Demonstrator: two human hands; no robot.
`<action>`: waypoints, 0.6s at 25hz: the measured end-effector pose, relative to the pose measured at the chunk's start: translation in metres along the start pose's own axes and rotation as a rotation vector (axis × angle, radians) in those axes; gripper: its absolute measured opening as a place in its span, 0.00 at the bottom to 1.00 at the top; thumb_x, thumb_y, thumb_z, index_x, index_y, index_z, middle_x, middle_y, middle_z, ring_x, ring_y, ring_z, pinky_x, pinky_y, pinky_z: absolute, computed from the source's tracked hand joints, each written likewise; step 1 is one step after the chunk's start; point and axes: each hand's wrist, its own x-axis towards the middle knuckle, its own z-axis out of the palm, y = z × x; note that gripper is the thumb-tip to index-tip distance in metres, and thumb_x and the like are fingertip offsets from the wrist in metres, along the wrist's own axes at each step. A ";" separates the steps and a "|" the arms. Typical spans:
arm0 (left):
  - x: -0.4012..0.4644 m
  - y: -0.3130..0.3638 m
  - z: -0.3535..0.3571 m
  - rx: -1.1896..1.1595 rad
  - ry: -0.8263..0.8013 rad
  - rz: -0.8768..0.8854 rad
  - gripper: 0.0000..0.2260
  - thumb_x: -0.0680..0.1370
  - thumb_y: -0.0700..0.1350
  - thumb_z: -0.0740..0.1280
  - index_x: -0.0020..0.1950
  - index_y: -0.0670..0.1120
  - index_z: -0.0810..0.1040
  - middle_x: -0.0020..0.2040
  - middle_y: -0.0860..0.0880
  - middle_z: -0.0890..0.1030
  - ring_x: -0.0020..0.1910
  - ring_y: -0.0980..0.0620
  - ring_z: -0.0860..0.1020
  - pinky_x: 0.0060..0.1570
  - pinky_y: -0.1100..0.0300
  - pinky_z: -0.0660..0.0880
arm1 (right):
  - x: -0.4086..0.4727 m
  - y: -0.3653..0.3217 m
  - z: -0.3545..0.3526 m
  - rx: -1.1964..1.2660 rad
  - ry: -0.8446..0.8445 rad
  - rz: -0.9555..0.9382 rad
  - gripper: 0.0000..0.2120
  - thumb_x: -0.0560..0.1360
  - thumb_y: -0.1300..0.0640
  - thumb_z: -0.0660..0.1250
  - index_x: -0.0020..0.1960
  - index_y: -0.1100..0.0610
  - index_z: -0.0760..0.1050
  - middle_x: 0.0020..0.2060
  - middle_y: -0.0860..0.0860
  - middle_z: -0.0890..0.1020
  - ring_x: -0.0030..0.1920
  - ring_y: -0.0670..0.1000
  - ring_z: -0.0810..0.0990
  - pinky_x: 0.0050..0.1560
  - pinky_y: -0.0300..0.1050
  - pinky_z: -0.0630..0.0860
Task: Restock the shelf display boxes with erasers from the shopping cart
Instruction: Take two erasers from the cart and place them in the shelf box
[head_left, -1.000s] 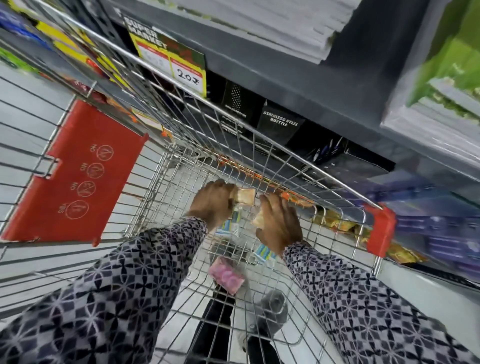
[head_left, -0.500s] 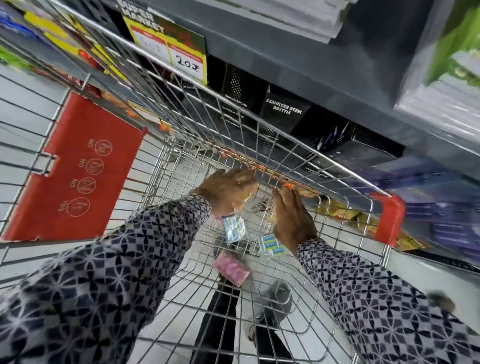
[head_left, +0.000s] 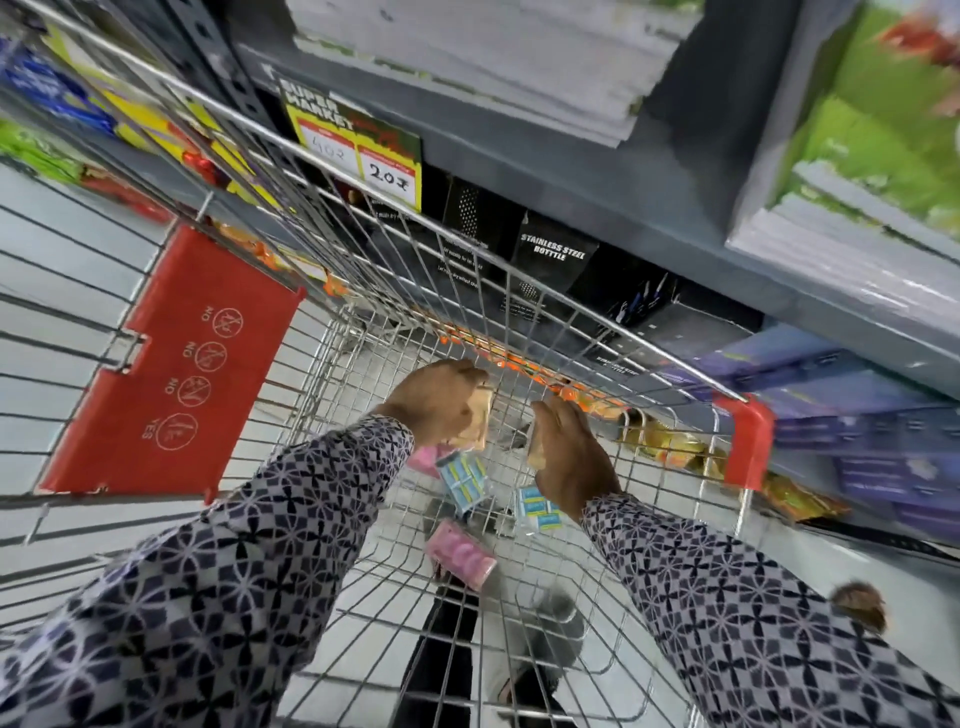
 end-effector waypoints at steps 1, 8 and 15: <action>-0.007 0.001 -0.007 -0.013 -0.021 -0.028 0.24 0.79 0.43 0.70 0.75 0.46 0.73 0.65 0.45 0.82 0.56 0.50 0.79 0.59 0.56 0.79 | -0.006 -0.006 -0.009 0.014 0.005 0.017 0.40 0.64 0.73 0.72 0.74 0.62 0.66 0.71 0.60 0.70 0.74 0.62 0.67 0.56 0.58 0.84; -0.016 0.003 0.012 -0.076 -0.092 -0.164 0.34 0.77 0.57 0.73 0.79 0.45 0.68 0.65 0.42 0.81 0.62 0.44 0.79 0.65 0.47 0.78 | -0.010 -0.010 -0.025 -0.055 -0.008 -0.010 0.40 0.65 0.70 0.73 0.75 0.62 0.64 0.72 0.59 0.68 0.74 0.60 0.65 0.58 0.55 0.83; -0.011 0.007 0.033 -0.128 0.006 -0.183 0.41 0.70 0.56 0.79 0.77 0.45 0.66 0.65 0.44 0.77 0.62 0.42 0.77 0.63 0.47 0.78 | 0.004 -0.002 0.005 -0.033 -0.026 -0.028 0.43 0.65 0.72 0.71 0.77 0.58 0.60 0.75 0.60 0.65 0.78 0.63 0.61 0.58 0.59 0.83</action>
